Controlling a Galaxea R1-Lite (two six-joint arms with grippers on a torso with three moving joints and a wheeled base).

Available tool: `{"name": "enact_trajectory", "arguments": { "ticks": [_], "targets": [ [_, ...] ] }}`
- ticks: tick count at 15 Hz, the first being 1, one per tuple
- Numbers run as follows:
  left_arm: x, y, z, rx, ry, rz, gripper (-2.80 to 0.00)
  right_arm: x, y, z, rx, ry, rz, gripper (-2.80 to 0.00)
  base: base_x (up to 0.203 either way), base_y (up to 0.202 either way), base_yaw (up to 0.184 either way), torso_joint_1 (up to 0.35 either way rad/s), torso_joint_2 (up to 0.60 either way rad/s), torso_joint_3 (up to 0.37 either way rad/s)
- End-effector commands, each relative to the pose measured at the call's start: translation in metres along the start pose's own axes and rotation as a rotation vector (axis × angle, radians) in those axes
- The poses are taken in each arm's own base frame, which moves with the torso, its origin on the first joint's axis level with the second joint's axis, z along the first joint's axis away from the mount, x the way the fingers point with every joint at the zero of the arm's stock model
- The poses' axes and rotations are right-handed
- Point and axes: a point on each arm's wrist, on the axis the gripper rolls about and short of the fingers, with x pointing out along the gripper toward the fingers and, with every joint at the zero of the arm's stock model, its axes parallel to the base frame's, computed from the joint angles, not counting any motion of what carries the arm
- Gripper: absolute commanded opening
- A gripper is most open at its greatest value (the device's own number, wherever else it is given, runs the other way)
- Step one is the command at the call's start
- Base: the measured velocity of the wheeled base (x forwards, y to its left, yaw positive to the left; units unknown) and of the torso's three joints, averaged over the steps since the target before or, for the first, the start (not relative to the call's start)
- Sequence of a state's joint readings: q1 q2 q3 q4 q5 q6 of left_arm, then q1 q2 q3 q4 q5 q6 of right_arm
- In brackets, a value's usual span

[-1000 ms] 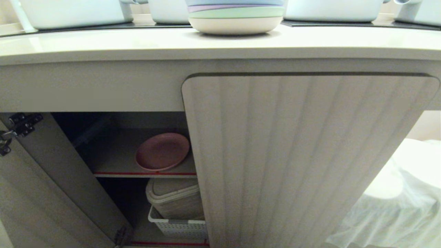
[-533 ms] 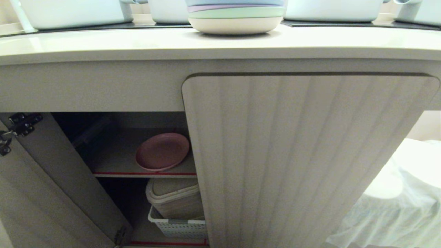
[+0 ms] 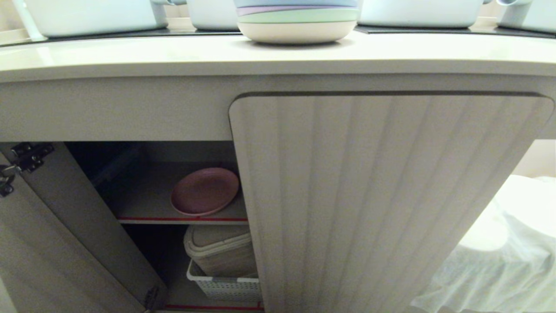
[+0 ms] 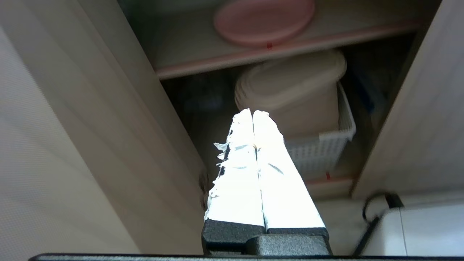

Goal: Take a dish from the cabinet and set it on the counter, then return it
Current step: Take the plate from the cabinet

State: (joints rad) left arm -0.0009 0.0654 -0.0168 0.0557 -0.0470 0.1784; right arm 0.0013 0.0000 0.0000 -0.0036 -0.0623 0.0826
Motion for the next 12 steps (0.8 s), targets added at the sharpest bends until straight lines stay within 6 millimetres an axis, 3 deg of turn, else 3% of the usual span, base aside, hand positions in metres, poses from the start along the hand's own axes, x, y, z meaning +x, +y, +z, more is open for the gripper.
{"name": "enact_trajectory", "arguments": {
  "ticks": [1,4,7,12],
  "targets": [
    [0.005,0.002,0.008,-0.004,0.092,-0.019,-2.8,0.0,0.0,0.0,0.0,-0.001,0.0,-2.8,0.0,0.0,0.0,0.0,0.0,0.0],
    [0.002,0.004,0.028,-0.015,0.212,-0.099,-2.8,0.0,0.0,0.0,0.0,0.0,0.0,-2.8,0.0,0.0,0.0,0.0,0.0,0.0],
    [0.01,0.005,0.035,-0.028,0.332,-0.164,-2.8,0.0,0.0,0.0,0.0,0.0,0.0,-2.8,0.0,0.0,0.0,0.0,0.0,0.0],
    [0.053,0.01,0.065,-0.032,0.502,-0.234,-2.8,0.0,0.0,0.0,0.0,-0.001,0.0,-2.8,0.0,0.0,0.0,0.0,0.0,0.0]
  ]
}}
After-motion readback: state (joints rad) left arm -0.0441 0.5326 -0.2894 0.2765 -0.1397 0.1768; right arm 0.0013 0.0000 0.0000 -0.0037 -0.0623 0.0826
